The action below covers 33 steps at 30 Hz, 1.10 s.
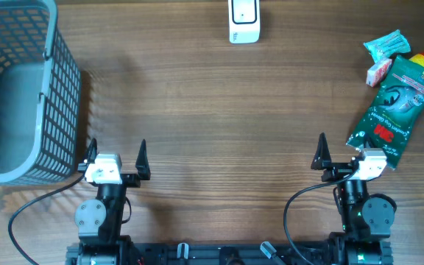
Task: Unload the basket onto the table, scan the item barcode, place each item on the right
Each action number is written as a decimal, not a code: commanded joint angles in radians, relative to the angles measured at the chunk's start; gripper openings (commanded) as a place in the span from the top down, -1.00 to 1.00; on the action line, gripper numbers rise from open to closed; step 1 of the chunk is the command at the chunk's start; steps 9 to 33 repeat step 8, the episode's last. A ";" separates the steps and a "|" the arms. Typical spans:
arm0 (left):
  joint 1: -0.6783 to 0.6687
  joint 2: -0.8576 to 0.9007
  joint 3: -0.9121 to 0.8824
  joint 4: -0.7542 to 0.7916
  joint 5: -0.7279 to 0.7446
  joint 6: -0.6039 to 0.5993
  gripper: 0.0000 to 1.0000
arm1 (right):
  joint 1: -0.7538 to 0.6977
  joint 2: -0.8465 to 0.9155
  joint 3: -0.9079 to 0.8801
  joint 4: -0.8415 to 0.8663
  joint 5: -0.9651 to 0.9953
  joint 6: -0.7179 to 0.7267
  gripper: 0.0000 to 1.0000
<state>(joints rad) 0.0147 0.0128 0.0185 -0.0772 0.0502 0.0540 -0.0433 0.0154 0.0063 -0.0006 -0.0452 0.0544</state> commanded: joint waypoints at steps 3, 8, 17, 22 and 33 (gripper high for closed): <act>0.007 -0.008 -0.013 0.003 -0.006 -0.003 -1.00 | -0.006 -0.011 -0.001 0.001 -0.013 -0.010 -1.00; 0.007 -0.008 -0.013 0.003 -0.006 -0.003 -1.00 | -0.006 -0.011 -0.001 0.001 -0.013 -0.009 -1.00; 0.007 -0.008 -0.013 0.003 -0.006 -0.003 -1.00 | -0.006 -0.011 -0.001 0.001 -0.013 -0.009 -1.00; 0.007 -0.008 -0.013 0.003 -0.006 -0.003 -1.00 | -0.006 -0.011 -0.001 0.001 -0.013 -0.009 -1.00; 0.007 -0.008 -0.013 0.003 -0.006 -0.003 -1.00 | -0.006 -0.011 -0.001 0.001 -0.013 -0.009 -1.00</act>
